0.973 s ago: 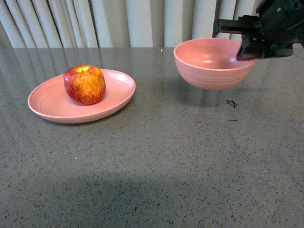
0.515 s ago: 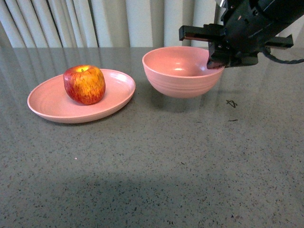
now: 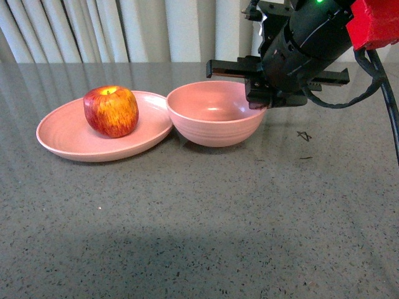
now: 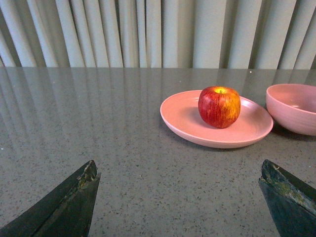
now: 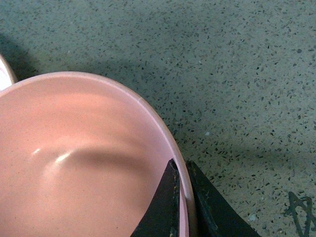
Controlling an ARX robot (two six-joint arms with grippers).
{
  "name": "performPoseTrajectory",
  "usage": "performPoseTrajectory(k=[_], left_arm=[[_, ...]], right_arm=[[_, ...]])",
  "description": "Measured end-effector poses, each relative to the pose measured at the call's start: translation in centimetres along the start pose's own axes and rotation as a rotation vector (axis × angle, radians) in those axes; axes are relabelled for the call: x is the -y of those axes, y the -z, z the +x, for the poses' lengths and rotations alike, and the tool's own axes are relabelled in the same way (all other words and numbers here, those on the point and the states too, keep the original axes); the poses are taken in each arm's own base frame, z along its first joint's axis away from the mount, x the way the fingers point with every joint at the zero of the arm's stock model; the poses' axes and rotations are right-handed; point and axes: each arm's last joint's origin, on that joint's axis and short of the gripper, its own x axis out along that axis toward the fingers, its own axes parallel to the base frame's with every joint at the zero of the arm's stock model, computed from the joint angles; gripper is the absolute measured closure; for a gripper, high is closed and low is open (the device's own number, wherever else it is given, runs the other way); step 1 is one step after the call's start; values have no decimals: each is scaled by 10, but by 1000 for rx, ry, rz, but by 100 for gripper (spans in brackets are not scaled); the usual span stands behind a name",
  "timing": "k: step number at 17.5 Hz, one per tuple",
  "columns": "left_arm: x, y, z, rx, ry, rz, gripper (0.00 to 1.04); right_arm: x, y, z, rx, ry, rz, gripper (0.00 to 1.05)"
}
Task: Move apple from plate to bowl
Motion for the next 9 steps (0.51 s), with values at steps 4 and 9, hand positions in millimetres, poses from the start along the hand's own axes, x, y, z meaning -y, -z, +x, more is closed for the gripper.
performPoseTrajectory(k=[4, 9], left_arm=[[0, 0, 0, 0, 0, 0, 7], [0, 0, 0, 0, 0, 0, 7]], right_arm=[[2, -1, 1, -2, 6, 9, 102], [2, -2, 2, 0, 8, 14, 102]])
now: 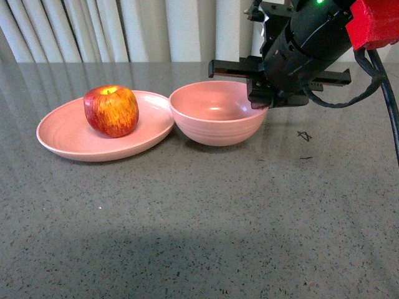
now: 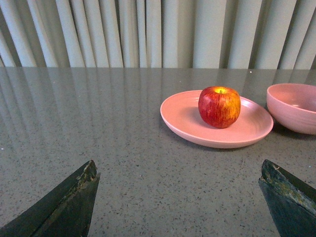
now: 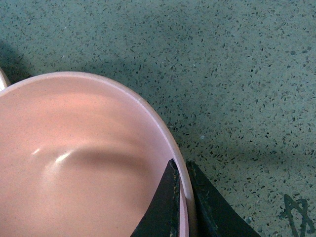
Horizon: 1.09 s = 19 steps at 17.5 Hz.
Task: Move apple from plate to bowl
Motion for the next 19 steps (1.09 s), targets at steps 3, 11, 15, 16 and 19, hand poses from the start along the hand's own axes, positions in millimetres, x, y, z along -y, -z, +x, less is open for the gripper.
performPoseTrajectory(k=[3, 11, 15, 16, 19], left_arm=[[0, 0, 0, 0, 0, 0, 7], [0, 0, 0, 0, 0, 0, 7], [0, 0, 0, 0, 0, 0, 7], [0, 0, 0, 0, 0, 0, 7], [0, 0, 0, 0, 0, 0, 7]], right_arm=[[0, 0, 3, -8, 0, 7, 102], [5, 0, 6, -12, -11, 24, 9], [9, -6, -4, 12, -32, 40, 7], [9, -9, -11, 35, -44, 43, 7], [18, -21, -47, 136, -85, 59, 7]])
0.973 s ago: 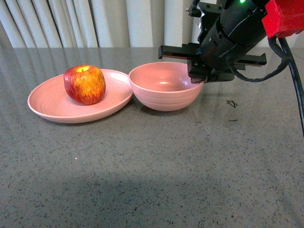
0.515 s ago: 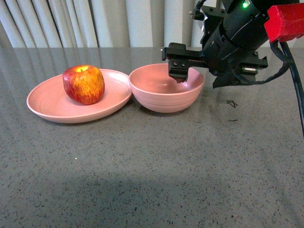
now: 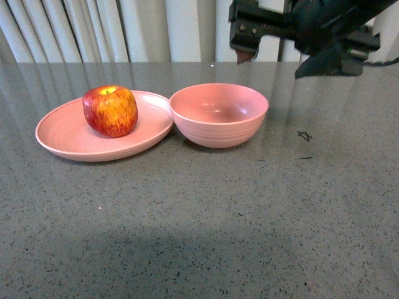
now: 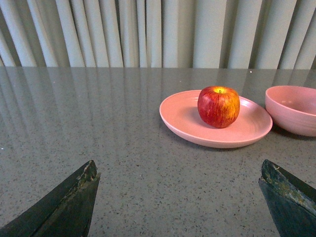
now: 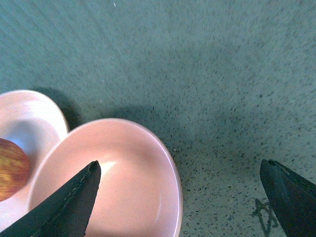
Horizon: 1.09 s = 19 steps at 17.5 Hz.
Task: Move apple from plate to bowl
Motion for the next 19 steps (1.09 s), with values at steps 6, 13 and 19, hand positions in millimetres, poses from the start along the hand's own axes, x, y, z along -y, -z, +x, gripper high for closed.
performPoseTrajectory(k=[6, 13, 19], left_arm=[[0, 0, 0, 0, 0, 0, 7], [0, 0, 0, 0, 0, 0, 7], [0, 0, 0, 0, 0, 0, 7]], right_arm=[[44, 11, -116, 355, -15, -9, 7], [93, 115, -215, 669, 201, -143, 16], [104, 198, -213, 659, 238, -186, 70]])
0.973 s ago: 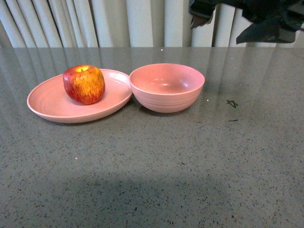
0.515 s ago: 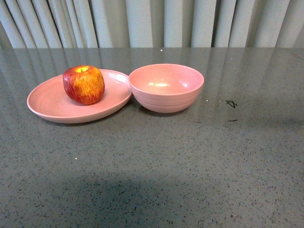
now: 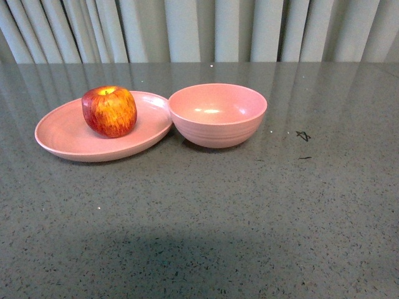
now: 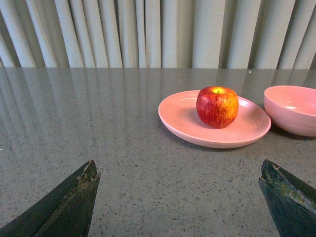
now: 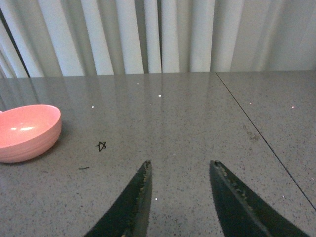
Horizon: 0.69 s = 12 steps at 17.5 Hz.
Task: Move apple from plate to bowl
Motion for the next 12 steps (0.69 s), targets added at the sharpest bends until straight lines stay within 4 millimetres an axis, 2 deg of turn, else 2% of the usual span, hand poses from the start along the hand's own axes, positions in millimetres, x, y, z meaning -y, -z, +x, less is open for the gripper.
performPoseTrajectory(k=[1, 3, 4, 12], left_arm=[[0, 0, 0, 0, 0, 0, 7], [0, 0, 0, 0, 0, 0, 7], [0, 0, 0, 0, 0, 0, 7], [0, 0, 0, 0, 0, 0, 7]], right_arm=[[0, 5, -3, 5, 0, -3, 83], [0, 7, -6, 21, 0, -5, 99], [0, 9, -8, 24, 0, -11, 103], [0, 26, -17, 16, 0, -11, 103]])
